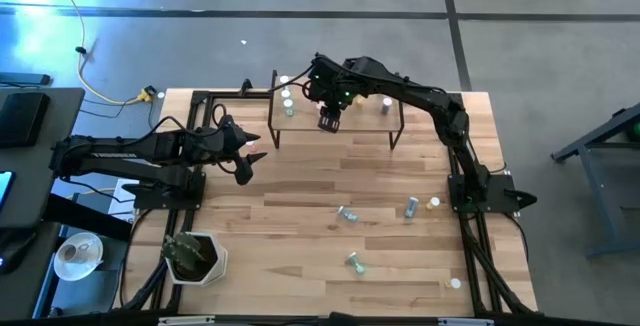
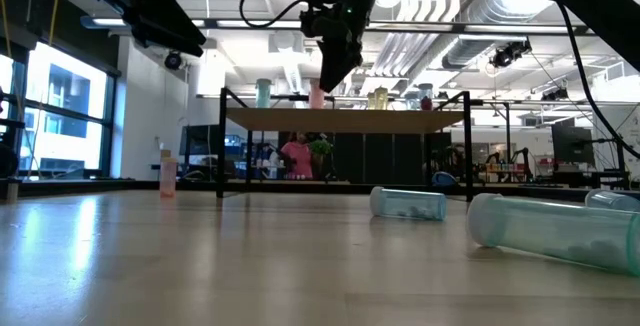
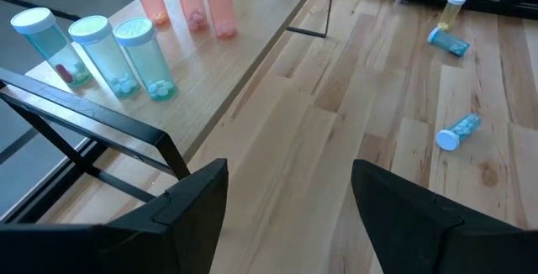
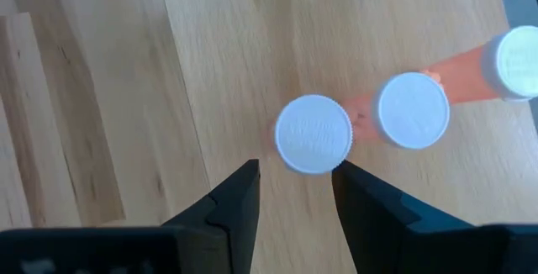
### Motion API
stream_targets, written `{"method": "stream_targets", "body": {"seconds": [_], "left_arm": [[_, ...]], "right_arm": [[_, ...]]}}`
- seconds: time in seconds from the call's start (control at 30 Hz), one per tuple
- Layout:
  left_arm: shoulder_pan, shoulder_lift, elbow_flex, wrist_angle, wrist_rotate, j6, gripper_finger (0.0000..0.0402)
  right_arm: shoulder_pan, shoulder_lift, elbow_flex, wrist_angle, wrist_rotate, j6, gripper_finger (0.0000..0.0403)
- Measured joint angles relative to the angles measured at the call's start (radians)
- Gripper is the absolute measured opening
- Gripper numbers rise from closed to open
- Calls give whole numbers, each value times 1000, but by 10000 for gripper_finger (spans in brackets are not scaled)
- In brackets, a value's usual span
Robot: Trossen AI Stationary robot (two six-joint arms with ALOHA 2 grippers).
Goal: Pick and place medicine bottles onto shelf by color
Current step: Align the pink pill bottle with the pink pill bottle
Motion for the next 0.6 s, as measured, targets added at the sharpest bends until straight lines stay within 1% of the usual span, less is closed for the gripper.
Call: {"method": "stream_targets", "body": {"seconds": [0.1,0.3,0.37,0.53,0.6], "left_arm": [[0,0,0,0,0,-2,241],[0,0,0,0,0,0,241],[0,0,0,-1,0,5,241],[0,0,0,-1,0,27,241],[0,0,0,-1,0,27,241]], "right_arm": [[2,-1,12,-23,0,8,142],[10,-3,97,-92,0,28,142],[20,-17,96,-78,-4,40,142],[46,-56,86,-157,-110,60,142],[62,-69,86,-178,-137,56,142]]}}
